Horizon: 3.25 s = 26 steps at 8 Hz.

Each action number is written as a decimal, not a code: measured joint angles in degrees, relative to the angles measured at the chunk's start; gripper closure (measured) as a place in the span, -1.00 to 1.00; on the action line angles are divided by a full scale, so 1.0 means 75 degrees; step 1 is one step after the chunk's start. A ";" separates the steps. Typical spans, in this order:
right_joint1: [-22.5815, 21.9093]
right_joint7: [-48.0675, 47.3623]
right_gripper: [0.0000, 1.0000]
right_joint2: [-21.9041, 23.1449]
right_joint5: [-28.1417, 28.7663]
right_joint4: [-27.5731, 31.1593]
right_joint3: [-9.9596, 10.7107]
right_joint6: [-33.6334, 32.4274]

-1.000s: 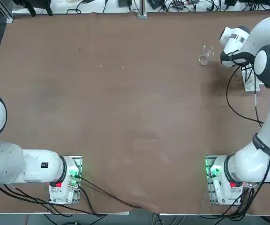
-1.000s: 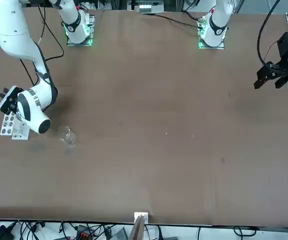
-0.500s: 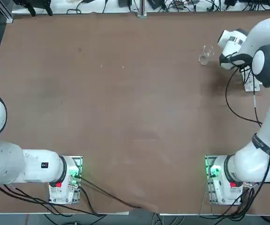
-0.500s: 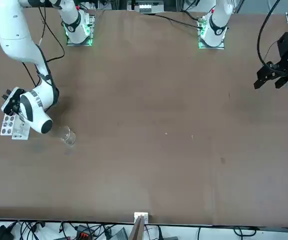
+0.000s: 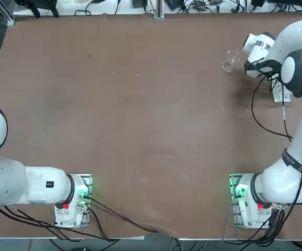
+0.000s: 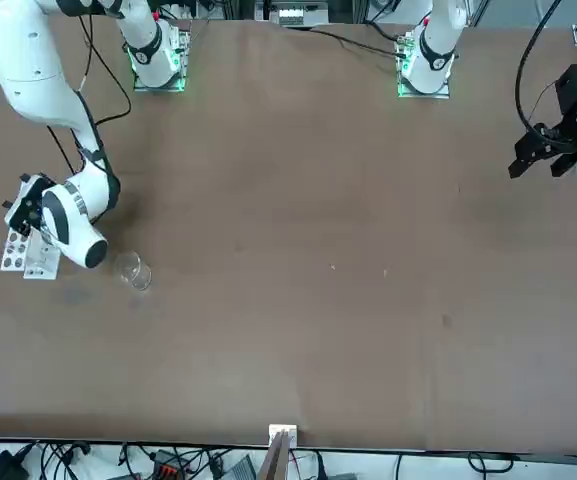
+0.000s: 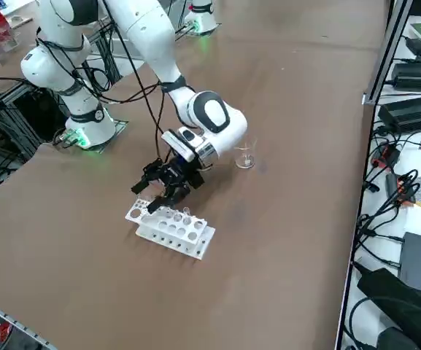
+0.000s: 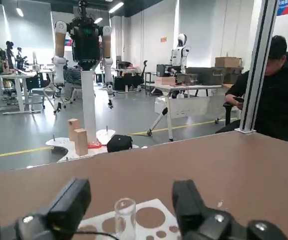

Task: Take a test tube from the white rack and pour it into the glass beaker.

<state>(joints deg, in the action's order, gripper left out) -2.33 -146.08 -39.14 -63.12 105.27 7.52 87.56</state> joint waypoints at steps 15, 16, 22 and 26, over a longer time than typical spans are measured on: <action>-0.0680 0.2345 -1.00 -0.0459 -0.1011 -0.0936 -0.0065 0.1332; -0.0669 0.2313 -1.00 -0.0457 -0.1026 -0.0944 -0.0038 0.1330; -0.0070 0.1631 -0.93 -0.0620 -0.1752 -0.0919 0.0046 0.1460; -0.0004 0.1501 -0.41 -0.0654 -0.1815 -0.0917 0.0009 0.1500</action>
<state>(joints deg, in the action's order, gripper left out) -2.36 -134.82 -44.05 -76.73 98.39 7.58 98.81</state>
